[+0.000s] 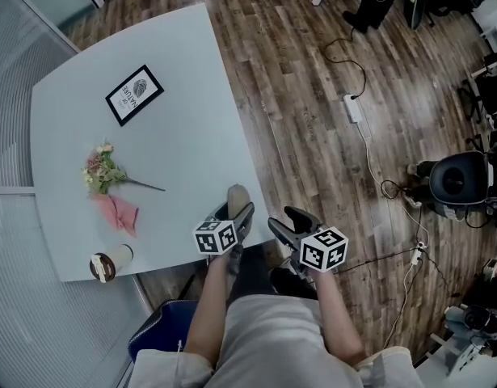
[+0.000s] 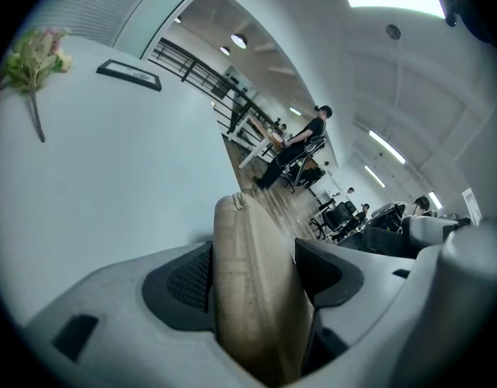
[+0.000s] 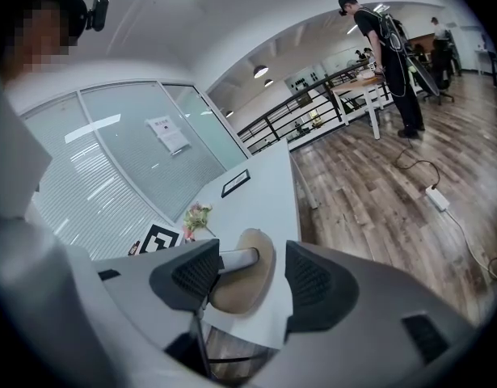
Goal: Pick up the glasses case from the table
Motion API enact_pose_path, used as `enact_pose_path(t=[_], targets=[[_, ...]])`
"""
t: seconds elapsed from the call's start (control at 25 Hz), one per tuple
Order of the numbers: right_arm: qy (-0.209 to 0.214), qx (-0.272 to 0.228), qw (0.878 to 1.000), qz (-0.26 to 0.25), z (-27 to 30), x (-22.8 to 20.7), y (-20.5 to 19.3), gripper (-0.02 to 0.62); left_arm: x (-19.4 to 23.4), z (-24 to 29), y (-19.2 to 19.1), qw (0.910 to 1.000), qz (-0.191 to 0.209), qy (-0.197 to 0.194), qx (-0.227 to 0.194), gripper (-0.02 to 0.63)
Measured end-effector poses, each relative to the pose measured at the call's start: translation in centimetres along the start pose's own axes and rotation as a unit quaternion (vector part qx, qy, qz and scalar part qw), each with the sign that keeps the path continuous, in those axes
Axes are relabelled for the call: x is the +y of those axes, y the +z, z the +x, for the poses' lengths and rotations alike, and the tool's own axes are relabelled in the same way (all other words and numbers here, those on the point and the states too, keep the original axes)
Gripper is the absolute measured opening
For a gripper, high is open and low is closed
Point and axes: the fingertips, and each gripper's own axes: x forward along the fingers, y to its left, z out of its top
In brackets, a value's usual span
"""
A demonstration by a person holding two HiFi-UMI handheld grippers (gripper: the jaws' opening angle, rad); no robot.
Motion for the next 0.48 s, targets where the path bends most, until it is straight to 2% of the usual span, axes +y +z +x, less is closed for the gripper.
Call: enact_pose_path(t=[0.48], targets=[[0.005, -0.004, 1.0, 0.013, -2.1, -1.5, -0.1, 0.25, -1.1, 0.4, 0.0, 0.9999, 0.002, 0.013, -0.005, 0.304]])
